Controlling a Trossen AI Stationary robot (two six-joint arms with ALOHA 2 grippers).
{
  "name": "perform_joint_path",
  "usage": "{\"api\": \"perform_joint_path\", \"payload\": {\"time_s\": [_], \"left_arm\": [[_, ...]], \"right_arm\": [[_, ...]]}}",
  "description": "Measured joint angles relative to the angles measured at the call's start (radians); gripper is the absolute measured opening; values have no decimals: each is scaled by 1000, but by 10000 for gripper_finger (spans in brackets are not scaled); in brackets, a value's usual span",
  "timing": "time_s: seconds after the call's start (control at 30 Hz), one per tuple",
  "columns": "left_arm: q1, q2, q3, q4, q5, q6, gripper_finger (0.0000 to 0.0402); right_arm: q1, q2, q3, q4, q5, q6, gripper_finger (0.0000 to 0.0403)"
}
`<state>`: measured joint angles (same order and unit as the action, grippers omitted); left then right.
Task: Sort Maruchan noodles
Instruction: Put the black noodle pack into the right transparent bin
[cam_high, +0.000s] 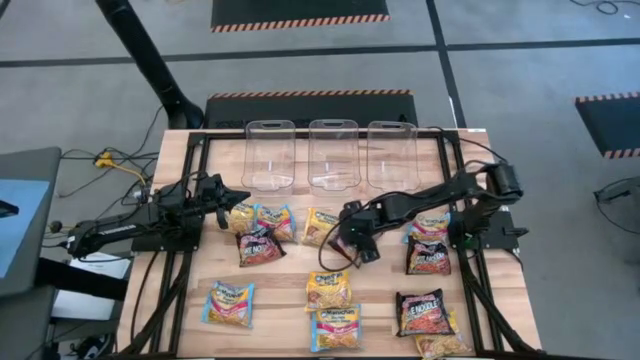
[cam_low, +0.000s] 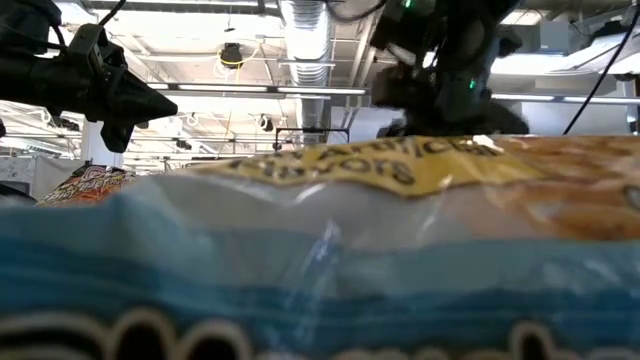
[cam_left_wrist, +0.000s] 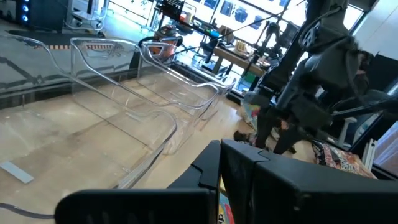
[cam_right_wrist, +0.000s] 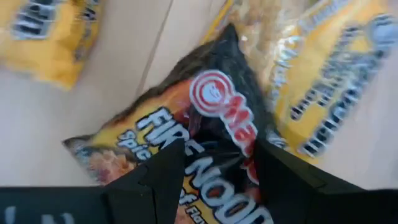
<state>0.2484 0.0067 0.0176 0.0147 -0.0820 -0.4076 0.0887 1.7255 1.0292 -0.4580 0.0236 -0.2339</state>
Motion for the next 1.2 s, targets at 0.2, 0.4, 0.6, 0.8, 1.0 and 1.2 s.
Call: {"api": "perform_joint_path", "payload": {"time_s": [0.2, 0.4, 0.6, 0.8, 1.0, 1.2], "left_arm": [[0, 0, 0, 0, 0, 0, 0], [0, 0, 0, 0, -1, 2, 0], [0, 0, 0, 0, -2, 3, 0], [0, 0, 0, 0, -2, 3, 0], [0, 0, 0, 0, -3, 3, 0], [0, 0, 0, 0, -3, 3, 0]], "right_arm": [[6, 28, 3, 10, 1, 8, 212], [5, 28, 2, 6, 28, 98, 136], [16, 24, 3, 2, 28, 156, 26], [36, -10, 0, -31, 37, 208, 13], [62, -71, -3, -74, 47, 281, 5], [107, -156, -3, -100, 111, 350, 4]]}}
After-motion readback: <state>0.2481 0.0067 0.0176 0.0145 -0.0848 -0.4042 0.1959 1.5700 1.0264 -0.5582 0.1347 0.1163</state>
